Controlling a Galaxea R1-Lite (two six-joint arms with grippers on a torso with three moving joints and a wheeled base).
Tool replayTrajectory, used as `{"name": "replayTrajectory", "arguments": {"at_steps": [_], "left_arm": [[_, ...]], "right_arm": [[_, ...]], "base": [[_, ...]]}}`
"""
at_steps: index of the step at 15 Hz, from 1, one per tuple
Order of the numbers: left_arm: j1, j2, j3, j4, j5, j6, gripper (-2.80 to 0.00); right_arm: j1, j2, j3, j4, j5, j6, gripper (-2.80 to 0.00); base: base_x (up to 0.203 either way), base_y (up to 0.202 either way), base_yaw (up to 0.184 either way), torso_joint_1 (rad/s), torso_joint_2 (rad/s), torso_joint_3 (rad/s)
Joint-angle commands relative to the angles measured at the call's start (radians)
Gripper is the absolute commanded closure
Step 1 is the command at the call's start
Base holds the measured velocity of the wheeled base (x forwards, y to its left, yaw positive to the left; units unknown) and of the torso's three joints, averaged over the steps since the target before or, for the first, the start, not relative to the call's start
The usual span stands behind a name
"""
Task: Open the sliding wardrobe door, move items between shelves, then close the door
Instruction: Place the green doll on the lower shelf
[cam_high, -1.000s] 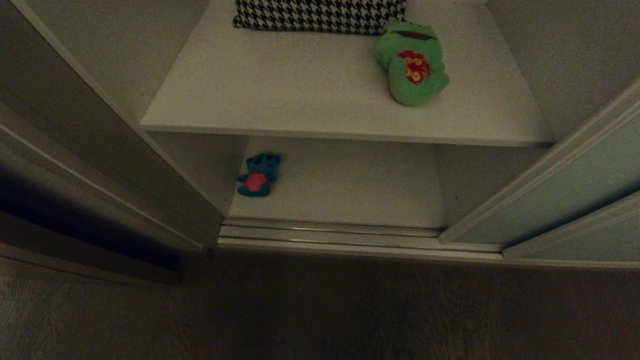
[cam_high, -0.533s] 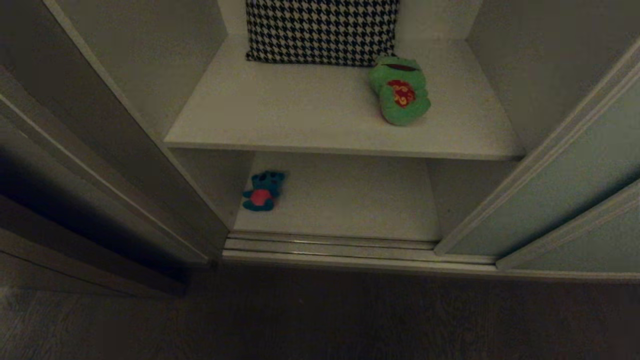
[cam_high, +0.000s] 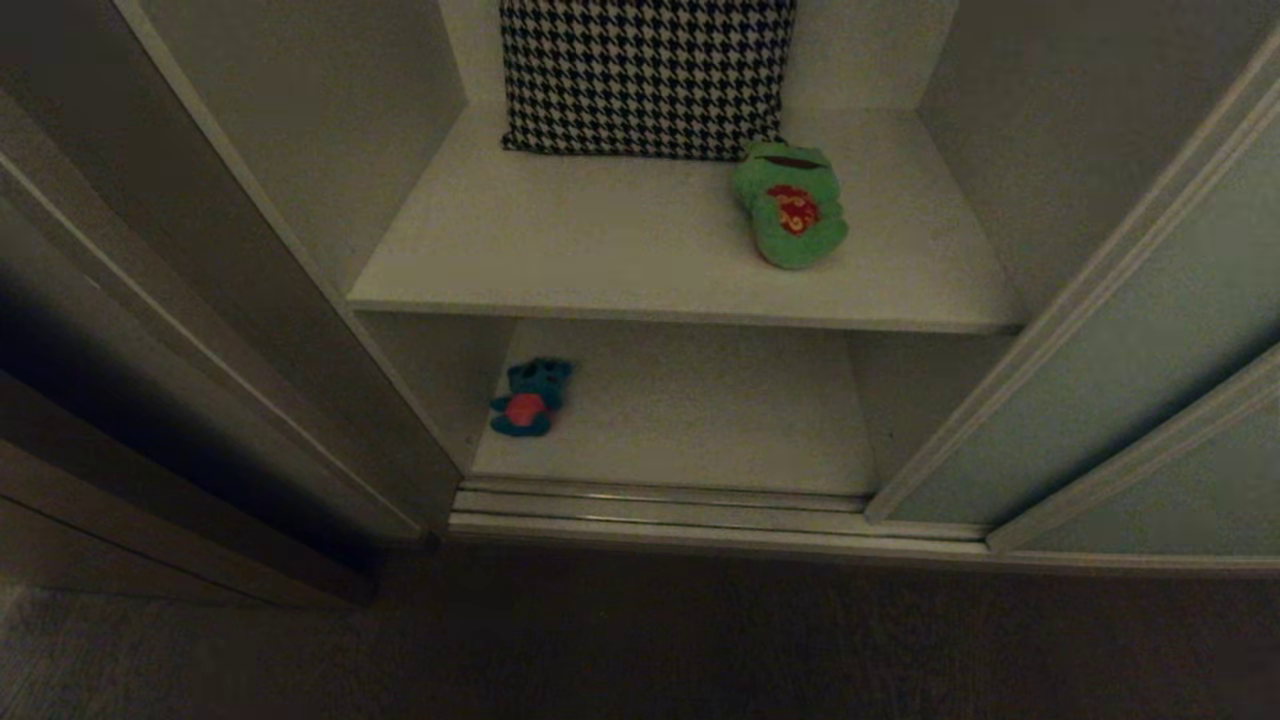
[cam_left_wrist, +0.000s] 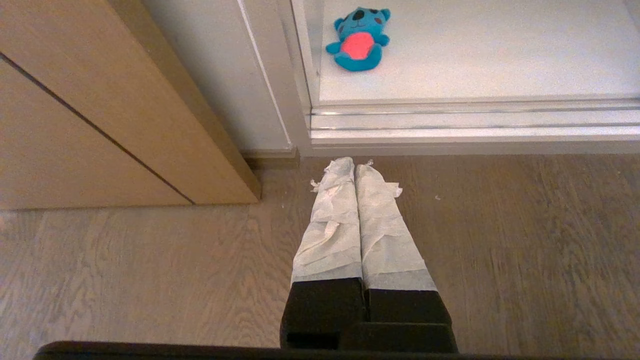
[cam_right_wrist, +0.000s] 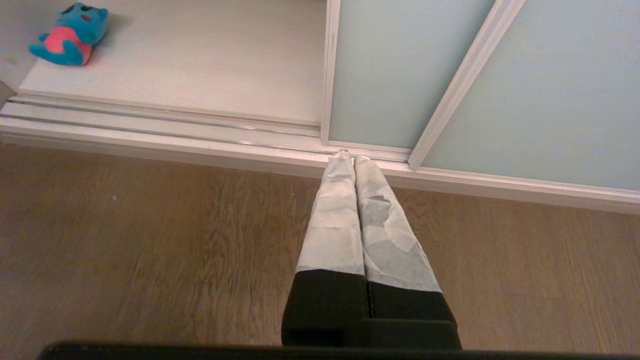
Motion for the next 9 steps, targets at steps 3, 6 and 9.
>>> {"name": "replayTrajectory", "arguments": {"at_steps": [3,6,9], "left_arm": [[0.001,0.005,0.001,0.005,0.002,0.014,0.00],[0.000,0.003,0.001,0.002,0.002,0.004,0.00],[0.001,0.003,0.001,0.000,0.002,-0.002,0.00]], "right_arm": [[-0.001,0.001,0.000,0.000,0.000,-0.001,0.00],[0.001,0.001,0.000,0.000,0.000,-0.001,0.00],[0.001,0.001,0.000,0.000,0.000,-0.001,0.00]], "base": [[0.000,0.000,0.000,0.003,0.00,0.057],[0.000,0.000,0.000,0.000,0.00,0.000],[0.000,0.000,0.000,0.000,0.00,0.000]]}}
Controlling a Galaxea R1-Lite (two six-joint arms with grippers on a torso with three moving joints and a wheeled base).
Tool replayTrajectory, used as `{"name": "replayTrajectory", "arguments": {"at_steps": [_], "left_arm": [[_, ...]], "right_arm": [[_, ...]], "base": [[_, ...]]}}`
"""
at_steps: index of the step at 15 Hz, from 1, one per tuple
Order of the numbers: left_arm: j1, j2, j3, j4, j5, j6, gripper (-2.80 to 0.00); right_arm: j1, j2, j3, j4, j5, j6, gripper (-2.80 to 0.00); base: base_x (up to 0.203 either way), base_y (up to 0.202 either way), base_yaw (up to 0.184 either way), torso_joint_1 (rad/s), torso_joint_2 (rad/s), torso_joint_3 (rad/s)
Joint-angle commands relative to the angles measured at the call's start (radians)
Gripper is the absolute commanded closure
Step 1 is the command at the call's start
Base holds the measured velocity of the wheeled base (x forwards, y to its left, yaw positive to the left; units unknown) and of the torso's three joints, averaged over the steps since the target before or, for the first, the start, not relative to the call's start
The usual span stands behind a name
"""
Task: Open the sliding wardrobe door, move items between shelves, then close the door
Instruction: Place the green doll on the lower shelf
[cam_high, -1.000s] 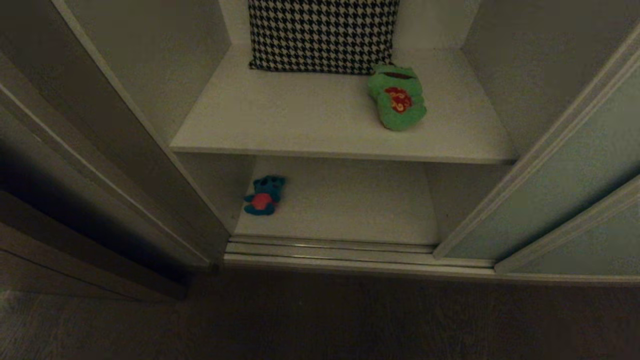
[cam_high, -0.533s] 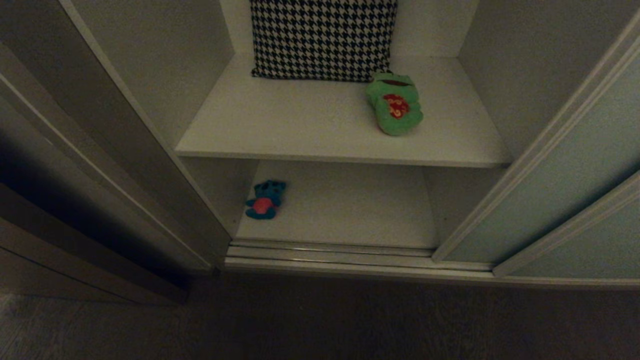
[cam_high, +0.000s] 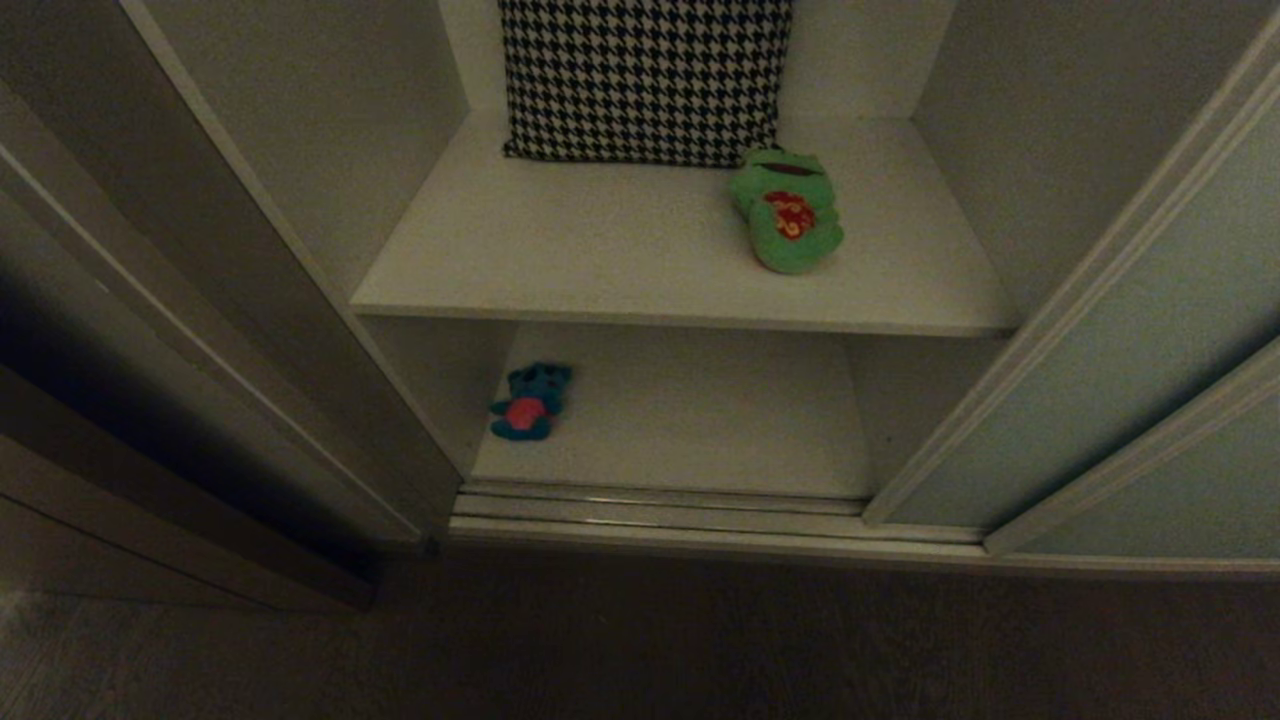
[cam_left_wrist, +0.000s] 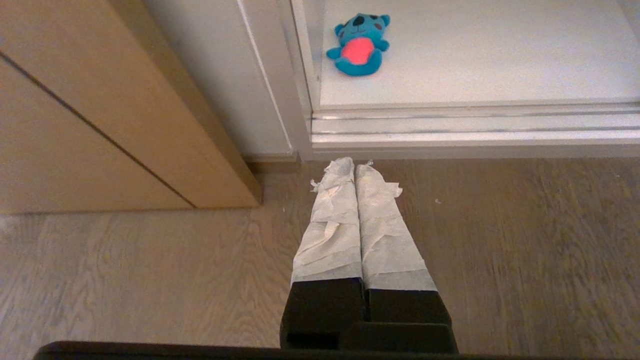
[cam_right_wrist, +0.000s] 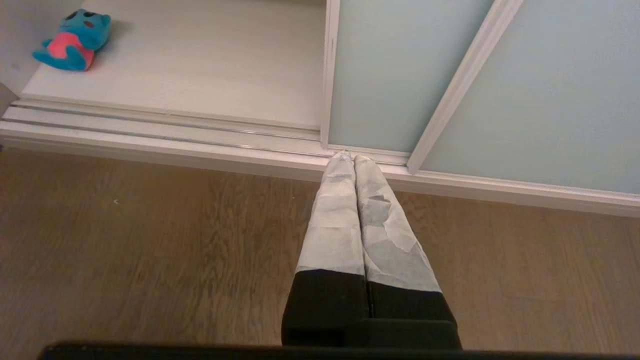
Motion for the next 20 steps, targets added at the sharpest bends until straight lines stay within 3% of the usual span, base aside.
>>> {"name": "replayTrajectory", "arguments": {"at_steps": [1,4,20], "left_arm": [[0.000,0.002,0.000,-0.001,0.000,0.001,0.00],[0.000,0.002,0.000,-0.001,0.000,0.002,0.00],[0.000,0.002,0.000,-0.001,0.002,0.000,0.00]], "right_arm": [[0.001,0.001,0.000,0.000,0.001,0.001,0.00],[0.000,0.001,0.000,0.000,0.001,0.000,0.00],[0.001,0.001,0.000,0.000,0.001,0.000,0.00]], "base": [[0.000,0.000,0.000,0.000,0.00,0.000],[0.006,0.087,-0.014,0.008,0.00,0.002],[0.000,0.195,-0.002,0.003,0.00,0.003]]}}
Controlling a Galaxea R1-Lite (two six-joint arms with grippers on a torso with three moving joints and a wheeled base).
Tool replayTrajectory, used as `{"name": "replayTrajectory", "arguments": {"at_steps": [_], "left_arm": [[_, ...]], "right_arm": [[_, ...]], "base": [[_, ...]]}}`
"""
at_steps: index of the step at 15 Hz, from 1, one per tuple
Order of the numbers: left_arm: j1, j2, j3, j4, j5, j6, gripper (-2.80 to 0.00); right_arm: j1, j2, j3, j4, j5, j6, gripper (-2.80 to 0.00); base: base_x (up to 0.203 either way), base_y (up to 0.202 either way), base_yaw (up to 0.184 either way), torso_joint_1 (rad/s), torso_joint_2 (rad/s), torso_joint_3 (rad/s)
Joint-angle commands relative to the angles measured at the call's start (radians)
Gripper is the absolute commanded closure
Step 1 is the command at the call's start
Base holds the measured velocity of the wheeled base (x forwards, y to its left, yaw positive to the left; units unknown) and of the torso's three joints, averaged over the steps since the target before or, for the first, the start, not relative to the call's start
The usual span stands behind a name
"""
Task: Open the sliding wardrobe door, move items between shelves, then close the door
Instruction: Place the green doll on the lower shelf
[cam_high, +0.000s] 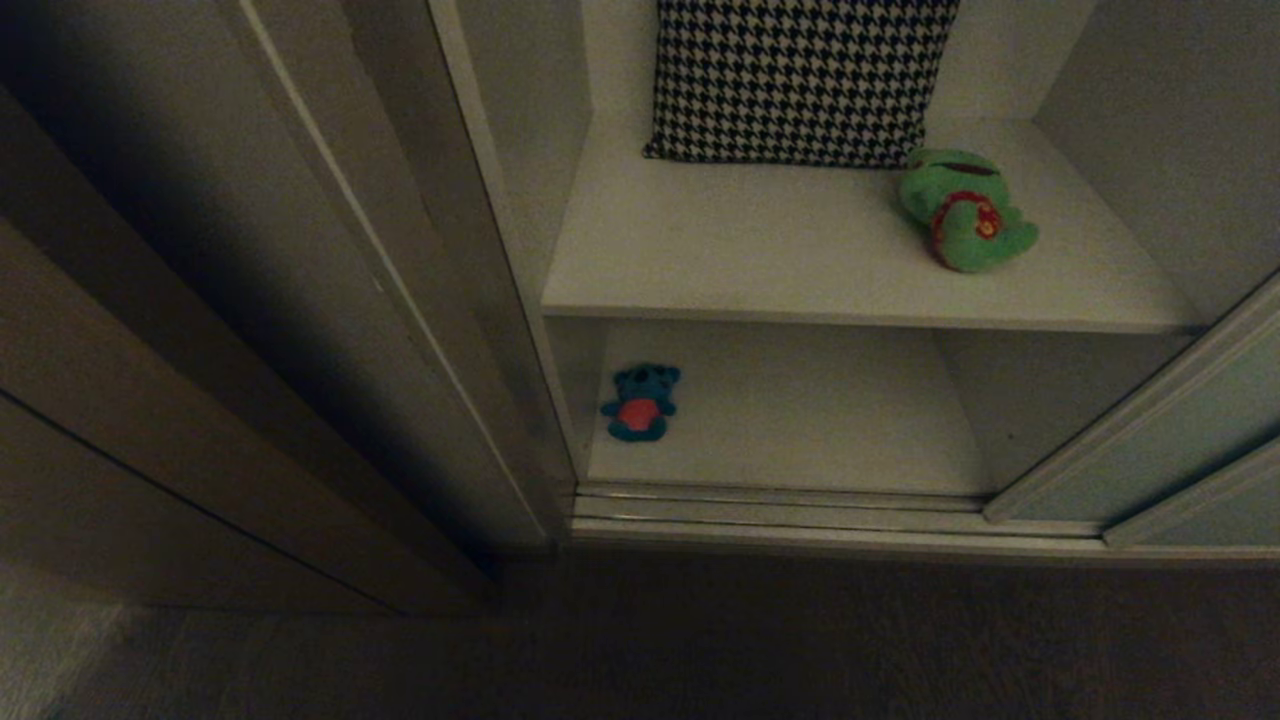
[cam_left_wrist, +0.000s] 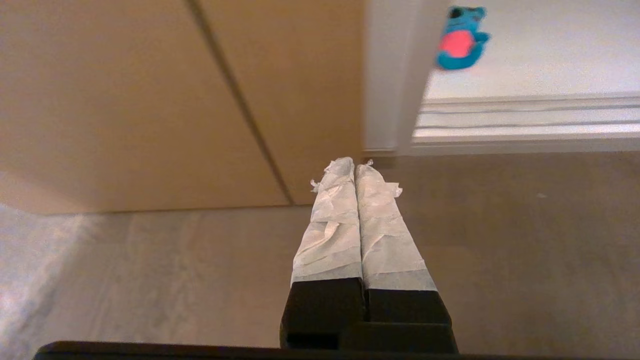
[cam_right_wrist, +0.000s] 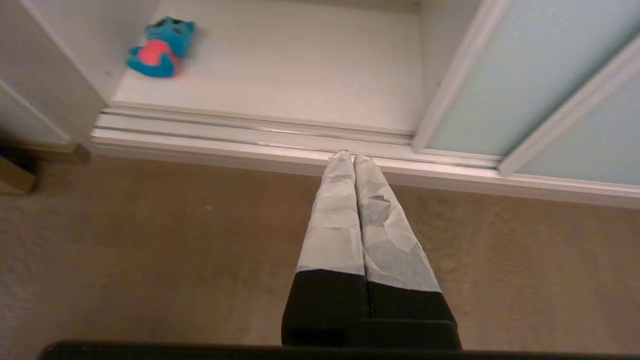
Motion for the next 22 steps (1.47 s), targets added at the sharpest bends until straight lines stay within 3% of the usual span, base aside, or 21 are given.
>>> {"name": "replayTrajectory", "arguments": {"at_steps": [1,9,22], "left_arm": [[0.000,0.001,0.000,0.000,0.000,0.001,0.00],[-0.001,0.001,0.000,0.000,-0.002,0.001,0.00],[0.000,0.001,0.000,0.000,0.000,0.001,0.00]], "right_arm": [[0.000,0.001,0.000,0.000,0.000,-0.001,0.00],[0.000,0.001,0.000,0.000,0.000,-0.001,0.00],[0.000,0.000,-0.002,0.003,0.000,-0.011,0.00]], "base": [[0.000,0.196,0.001,0.002,0.01,0.007],[0.000,0.177,-0.001,0.002,0.00,0.001],[0.000,0.000,0.000,0.000,0.00,0.000]]}}
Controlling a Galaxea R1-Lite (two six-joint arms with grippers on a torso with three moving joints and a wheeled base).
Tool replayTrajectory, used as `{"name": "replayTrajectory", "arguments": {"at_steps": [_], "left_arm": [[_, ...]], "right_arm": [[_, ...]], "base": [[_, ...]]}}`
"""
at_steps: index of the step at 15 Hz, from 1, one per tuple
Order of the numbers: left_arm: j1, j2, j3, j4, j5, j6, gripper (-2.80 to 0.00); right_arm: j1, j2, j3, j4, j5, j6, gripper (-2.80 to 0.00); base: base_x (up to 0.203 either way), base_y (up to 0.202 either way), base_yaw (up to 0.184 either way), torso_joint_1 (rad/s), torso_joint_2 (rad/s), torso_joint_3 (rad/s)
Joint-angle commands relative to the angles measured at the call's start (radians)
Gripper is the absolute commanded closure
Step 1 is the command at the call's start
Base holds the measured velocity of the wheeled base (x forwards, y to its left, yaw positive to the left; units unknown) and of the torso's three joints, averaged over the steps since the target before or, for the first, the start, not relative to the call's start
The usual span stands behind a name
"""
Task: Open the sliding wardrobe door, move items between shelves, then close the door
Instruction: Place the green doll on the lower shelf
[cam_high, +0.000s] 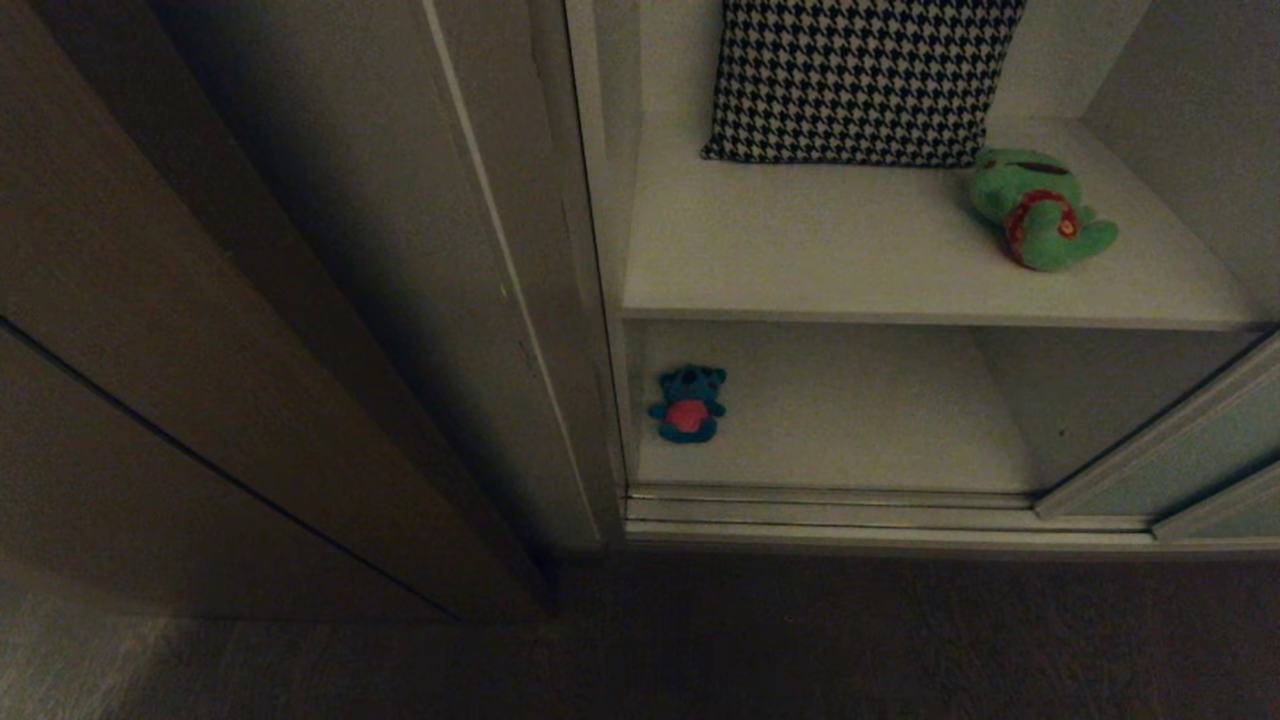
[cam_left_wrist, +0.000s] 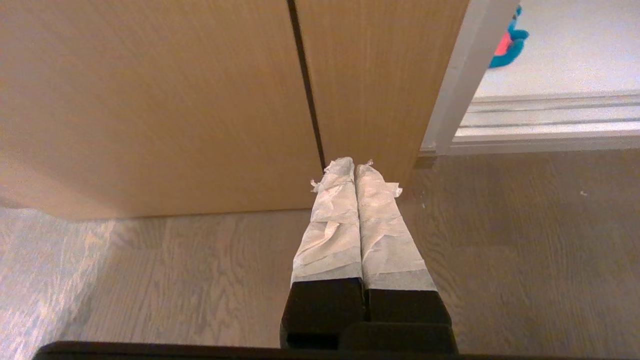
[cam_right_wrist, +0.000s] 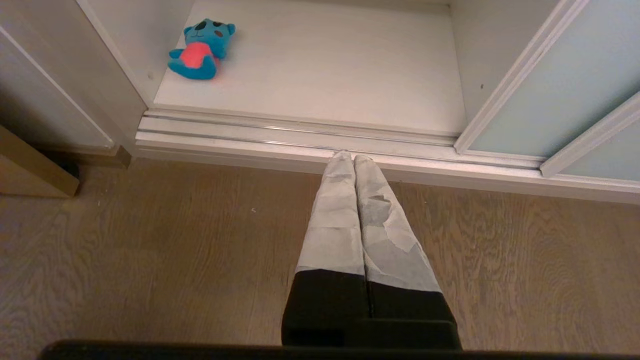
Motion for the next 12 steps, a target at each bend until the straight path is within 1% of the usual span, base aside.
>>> {"name": "replayTrajectory", "arguments": {"at_steps": [1,3,5,7,9,12], "left_arm": [[0.001,0.001,0.000,0.000,0.000,0.001,0.00],[0.000,0.001,0.000,0.000,-0.002,0.001,0.00],[0.000,0.001,0.000,0.000,-0.002,0.001,0.00],[0.000,0.001,0.000,0.000,-0.002,0.001,0.00],[0.000,0.001,0.000,0.000,-0.002,0.000,0.00],[0.000,0.001,0.000,0.000,-0.002,0.001,0.00]], "right_arm": [[0.000,-0.002,-0.003,0.007,-0.001,-0.003,0.00],[-0.001,-0.002,-0.036,0.089,-0.011,-0.004,0.00],[0.000,0.040,-0.166,0.191,-0.022,-0.005,0.00],[0.000,0.171,-0.312,0.237,-0.027,0.011,0.00],[0.000,0.305,-0.421,0.243,-0.026,0.010,0.00],[0.001,0.534,-0.599,0.191,-0.026,0.000,0.00]], "base": [[0.000,0.000,0.000,0.000,0.00,0.000],[0.000,0.000,0.000,0.000,0.00,0.000],[0.000,0.000,0.000,0.000,0.00,0.000],[0.000,0.000,0.000,0.000,0.00,0.000],[0.000,0.000,0.000,0.000,0.00,0.000],[0.000,0.000,0.000,0.000,0.00,0.000]]}}
